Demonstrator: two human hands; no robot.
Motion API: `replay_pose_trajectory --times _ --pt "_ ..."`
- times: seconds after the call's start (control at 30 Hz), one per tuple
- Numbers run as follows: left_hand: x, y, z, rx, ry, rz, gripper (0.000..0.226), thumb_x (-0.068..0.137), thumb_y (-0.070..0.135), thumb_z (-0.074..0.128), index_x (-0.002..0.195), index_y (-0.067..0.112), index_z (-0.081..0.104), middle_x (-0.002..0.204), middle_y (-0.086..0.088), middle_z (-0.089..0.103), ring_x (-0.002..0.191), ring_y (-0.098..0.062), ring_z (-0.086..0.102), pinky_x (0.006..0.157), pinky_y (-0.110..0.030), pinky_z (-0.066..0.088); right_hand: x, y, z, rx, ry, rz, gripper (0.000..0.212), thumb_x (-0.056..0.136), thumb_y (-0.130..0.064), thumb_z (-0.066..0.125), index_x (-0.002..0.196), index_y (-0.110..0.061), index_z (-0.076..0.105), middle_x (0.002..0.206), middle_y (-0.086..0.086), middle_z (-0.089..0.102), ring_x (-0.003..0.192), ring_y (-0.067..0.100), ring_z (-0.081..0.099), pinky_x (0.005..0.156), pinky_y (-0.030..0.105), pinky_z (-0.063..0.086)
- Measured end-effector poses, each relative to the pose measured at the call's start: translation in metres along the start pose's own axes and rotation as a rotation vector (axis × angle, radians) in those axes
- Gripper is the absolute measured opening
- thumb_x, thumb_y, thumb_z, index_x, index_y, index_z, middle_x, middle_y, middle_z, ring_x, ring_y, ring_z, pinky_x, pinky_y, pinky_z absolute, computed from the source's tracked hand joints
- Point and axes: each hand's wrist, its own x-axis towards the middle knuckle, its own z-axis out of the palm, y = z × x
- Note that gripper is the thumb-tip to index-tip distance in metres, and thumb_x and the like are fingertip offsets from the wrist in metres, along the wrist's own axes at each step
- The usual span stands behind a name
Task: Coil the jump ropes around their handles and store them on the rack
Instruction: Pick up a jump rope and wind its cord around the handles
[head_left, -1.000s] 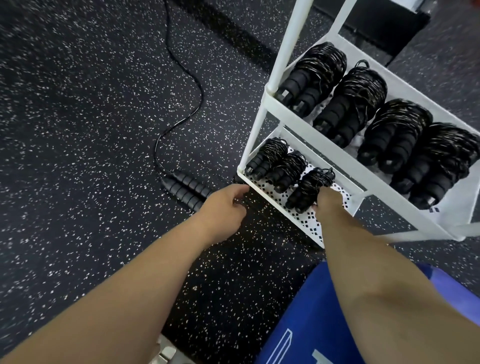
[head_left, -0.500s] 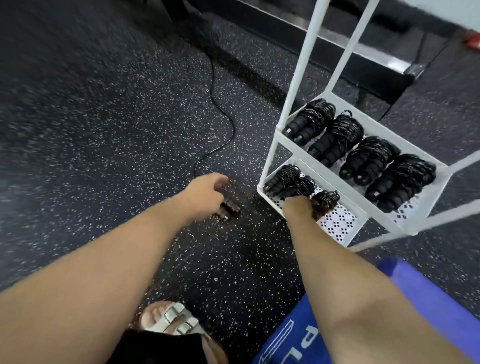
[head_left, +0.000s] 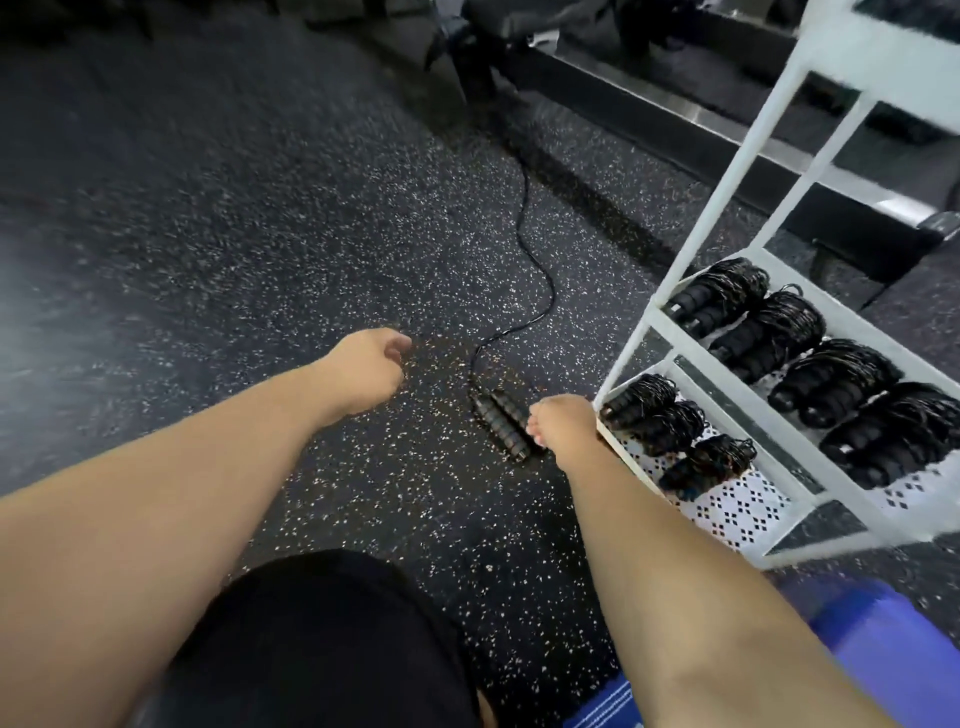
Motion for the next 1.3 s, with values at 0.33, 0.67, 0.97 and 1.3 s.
replay_pose_trajectory --times 0.33,0.67,0.97,1.3 --pt "0.090 -0.065 0.037 0.002 -0.044 -0.064 0.051 0.095 -0.001 0.049 0.144 0.016 0.047 0.139 -0.003 0.054 0.101 -0.022 0.062 0.065 -0.025 0.050 0.084 0.013 0.065 -0.284 -0.053 -0.056 0.031 0.075 -0.023 0.069 0.060 -0.007 0.048 0.059 0.007 0.051 0.056 0.021 0.047 0.054 0.032 0.036" --pt "0.151 -0.116 0.072 -0.059 -0.128 -0.141 0.051 0.096 0.000 0.048 0.143 0.020 0.048 0.131 0.001 0.056 0.076 -0.014 0.061 0.051 -0.021 0.046 0.142 0.021 0.109 -0.899 0.036 0.130 0.124 0.063 -0.060 0.080 0.150 -0.003 0.012 0.153 0.019 0.024 0.140 0.034 0.027 0.115 0.046 0.025" --pt "0.160 -0.153 0.076 -0.109 -0.149 -0.203 0.047 0.098 0.003 0.050 0.142 0.021 0.049 0.134 0.003 0.057 0.080 -0.012 0.058 0.055 -0.019 0.043 0.155 0.034 0.152 -1.053 0.041 0.161 0.118 0.074 -0.043 0.077 0.148 0.005 0.000 0.153 0.020 0.020 0.139 0.035 0.022 0.114 0.047 0.022" --pt "0.142 -0.162 0.064 -0.166 -0.161 -0.254 0.041 0.099 0.007 0.048 0.136 0.021 0.054 0.125 0.000 0.063 0.092 -0.024 0.068 0.078 -0.040 0.057 0.133 0.035 0.159 -1.044 0.028 0.048 0.086 0.074 -0.045 0.076 0.136 0.000 0.038 0.131 0.014 0.048 0.119 0.028 0.047 0.092 0.038 0.046"
